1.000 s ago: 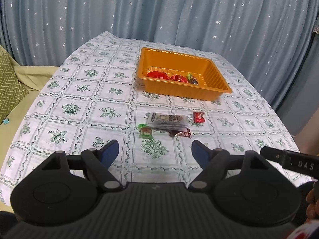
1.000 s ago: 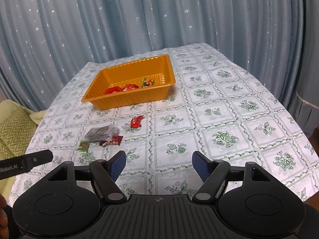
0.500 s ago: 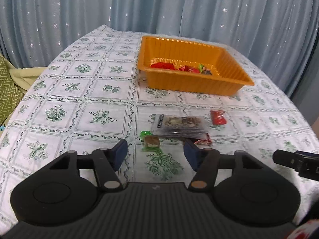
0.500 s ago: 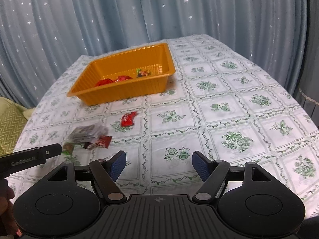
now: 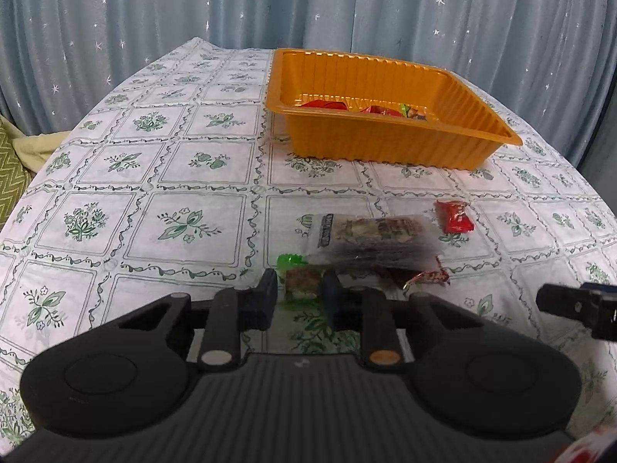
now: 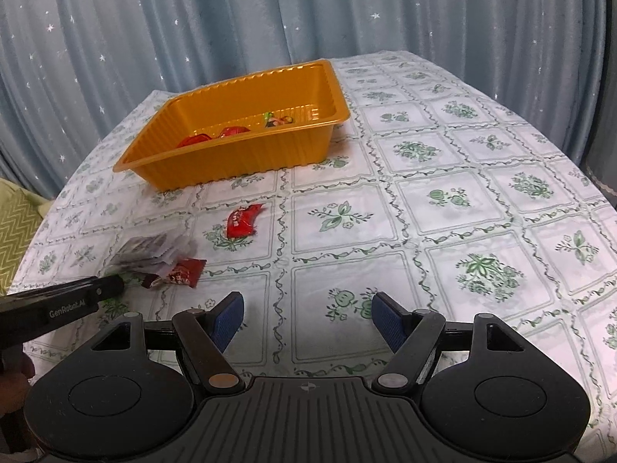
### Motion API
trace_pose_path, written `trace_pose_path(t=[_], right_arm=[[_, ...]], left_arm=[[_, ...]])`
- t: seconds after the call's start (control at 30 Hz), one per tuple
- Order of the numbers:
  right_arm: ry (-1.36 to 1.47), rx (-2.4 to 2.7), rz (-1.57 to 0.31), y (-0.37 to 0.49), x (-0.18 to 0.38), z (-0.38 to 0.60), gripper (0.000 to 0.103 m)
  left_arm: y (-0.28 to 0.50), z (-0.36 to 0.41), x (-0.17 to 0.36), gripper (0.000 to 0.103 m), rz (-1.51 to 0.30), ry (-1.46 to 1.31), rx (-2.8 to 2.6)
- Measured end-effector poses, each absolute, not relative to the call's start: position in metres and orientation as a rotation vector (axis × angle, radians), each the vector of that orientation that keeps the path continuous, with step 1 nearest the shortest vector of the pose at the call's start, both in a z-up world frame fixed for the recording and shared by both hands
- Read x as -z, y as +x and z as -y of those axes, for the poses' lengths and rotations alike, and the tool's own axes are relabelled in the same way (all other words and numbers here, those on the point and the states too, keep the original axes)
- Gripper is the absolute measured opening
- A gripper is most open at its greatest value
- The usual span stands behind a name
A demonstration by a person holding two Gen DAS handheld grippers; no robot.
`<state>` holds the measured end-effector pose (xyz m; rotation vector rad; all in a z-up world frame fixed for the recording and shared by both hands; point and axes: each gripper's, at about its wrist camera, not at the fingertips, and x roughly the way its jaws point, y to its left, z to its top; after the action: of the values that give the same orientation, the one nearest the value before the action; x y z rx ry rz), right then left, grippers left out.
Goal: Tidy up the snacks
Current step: 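Grasp the green-wrapped candy with the left gripper while the right gripper grasps the small red candy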
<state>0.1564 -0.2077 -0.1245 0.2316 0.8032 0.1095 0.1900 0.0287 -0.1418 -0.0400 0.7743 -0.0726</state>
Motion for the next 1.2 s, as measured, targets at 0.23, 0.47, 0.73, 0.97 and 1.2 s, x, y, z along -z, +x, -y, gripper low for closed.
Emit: trace_pose_path(t=[0.23, 0.47, 0.73, 0.97, 1.2], right_arm=[[0.216, -0.134, -0.786, 0.173, 0.123, 0.202, 0.073], [0.173, -0.19, -0.751, 0.204, 0.122, 0.189, 0.073], [0.122, -0.246, -0.744, 0.244, 0.13, 0.167, 0.058], [0.074, -0.261, -0.772, 0.26, 0.142, 0.152, 0.034], [0.051, -0.255, -0.769, 0.259, 0.146, 0.153, 0.019]], left_arm=[[0.189, -0.039, 0.131, 0.021, -0.77, -0.03, 0.059], [0.2, -0.055, 0.123, 0.019, -0.769, -0.026, 0.058], [0.199, -0.055, 0.136, 0.019, -0.794, -0.009, 0.063], [0.198, -0.051, 0.142, 0.022, -0.789, 0.024, 0.051], [0.202, -0.051, 0.143, 0.023, -0.785, 0.03, 0.049]])
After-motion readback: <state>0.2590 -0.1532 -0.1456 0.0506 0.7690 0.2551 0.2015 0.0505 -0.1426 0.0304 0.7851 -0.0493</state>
